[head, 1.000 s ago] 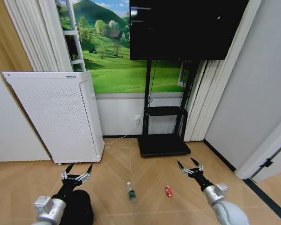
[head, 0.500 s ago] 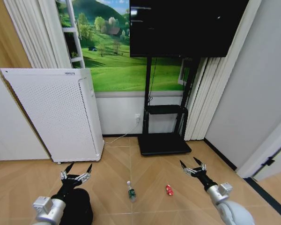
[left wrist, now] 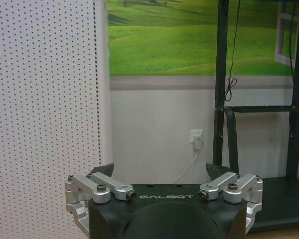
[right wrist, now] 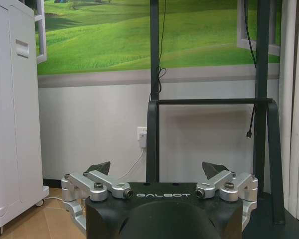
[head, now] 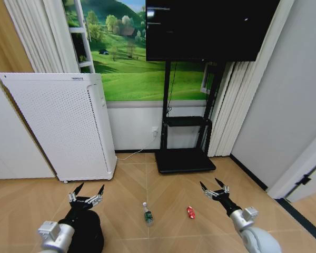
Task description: Pick up the trash bin and place the garbage on the floor into it.
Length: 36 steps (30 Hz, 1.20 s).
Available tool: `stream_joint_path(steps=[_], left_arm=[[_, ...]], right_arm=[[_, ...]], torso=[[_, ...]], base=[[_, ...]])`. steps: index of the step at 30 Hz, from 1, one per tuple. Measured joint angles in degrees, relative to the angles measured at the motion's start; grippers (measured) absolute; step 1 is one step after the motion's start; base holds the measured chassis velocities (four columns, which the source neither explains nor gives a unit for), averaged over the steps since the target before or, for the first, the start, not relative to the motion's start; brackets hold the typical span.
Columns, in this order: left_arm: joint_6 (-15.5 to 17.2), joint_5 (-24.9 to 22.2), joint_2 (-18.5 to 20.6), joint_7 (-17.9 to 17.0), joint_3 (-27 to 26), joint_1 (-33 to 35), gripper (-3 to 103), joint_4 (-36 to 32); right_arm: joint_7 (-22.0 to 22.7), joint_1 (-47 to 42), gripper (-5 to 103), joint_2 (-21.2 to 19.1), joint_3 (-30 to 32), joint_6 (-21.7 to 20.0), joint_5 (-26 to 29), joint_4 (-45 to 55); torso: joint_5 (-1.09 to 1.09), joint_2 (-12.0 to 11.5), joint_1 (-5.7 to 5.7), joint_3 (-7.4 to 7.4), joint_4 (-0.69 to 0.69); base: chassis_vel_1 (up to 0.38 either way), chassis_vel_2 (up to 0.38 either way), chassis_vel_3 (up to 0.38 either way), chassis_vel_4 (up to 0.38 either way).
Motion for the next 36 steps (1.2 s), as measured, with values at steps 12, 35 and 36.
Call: stream_joint_path(steps=[12, 35, 36], left_arm=[[0.10, 0.12, -0.04, -0.07, 0.21, -0.06, 100, -0.05], [-0.33, 0.02, -0.43, 0.17, 0.15, -0.98, 100, 1.54], [-0.33, 0.05, -0.52, 0.17, 0.16, -1.03, 100, 1.62]], right_arm=[[0.00, -0.17, 100, 0.08, 0.19, 0.10, 0.14, -0.36], [0.04, 0.13, 100, 1.22, -0.05, -0.15, -0.85, -0.75], [0.04, 0.19, 100, 1.29, -0.10, -0.15, -0.89, -0.86]], torso=[[0.00, -2.99, -0.81, -2.17, 0.00], [0.00, -8.18, -1.74, -6.45, 0.00], [0.00, -8.56, -1.81, -6.75, 0.00]], base=[[0.000, 0.000, 0.000, 0.000], [0.000, 0.000, 0.000, 0.000], [0.000, 0.000, 0.000, 0.000]])
